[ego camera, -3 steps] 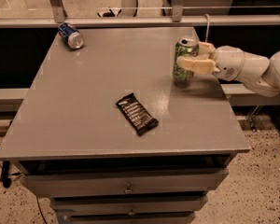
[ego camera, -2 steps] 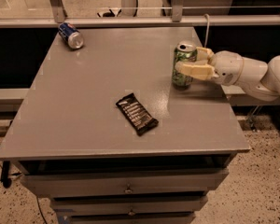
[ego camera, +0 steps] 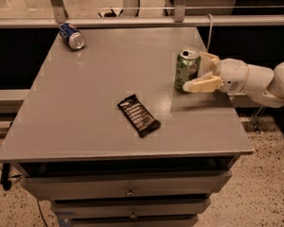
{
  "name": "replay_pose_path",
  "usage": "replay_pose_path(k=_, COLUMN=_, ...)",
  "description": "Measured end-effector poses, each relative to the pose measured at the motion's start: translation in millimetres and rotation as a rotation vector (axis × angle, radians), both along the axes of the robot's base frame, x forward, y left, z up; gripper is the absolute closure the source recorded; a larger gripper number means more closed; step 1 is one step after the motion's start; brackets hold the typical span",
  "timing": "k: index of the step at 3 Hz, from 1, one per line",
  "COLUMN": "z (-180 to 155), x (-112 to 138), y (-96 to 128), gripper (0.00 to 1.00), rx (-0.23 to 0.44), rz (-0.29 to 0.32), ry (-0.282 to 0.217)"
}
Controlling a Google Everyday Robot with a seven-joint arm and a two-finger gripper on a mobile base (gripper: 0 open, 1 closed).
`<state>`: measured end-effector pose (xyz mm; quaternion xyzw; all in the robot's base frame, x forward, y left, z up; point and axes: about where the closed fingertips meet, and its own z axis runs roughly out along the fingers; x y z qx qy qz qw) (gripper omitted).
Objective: Place green can upright
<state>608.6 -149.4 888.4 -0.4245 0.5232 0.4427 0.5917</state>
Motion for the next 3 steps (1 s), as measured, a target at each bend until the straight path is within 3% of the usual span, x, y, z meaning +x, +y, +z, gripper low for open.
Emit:
replay_pose_path(k=1, z=-3.2, x=-4.3, y=-19.0, gripper=0.00, rx=-0.055, rz=-0.012, ry=0.004)
replay_pose_path(k=2, z=-5.7, x=-11.1, y=-56.9, gripper=0.00, rx=-0.144, rz=-0.041, ry=0.014)
replay_pose_path(k=3, z=-6.6, x=-11.8, y=-62.4, gripper=0.00, rx=-0.156, rz=-0.043, ry=0.014)
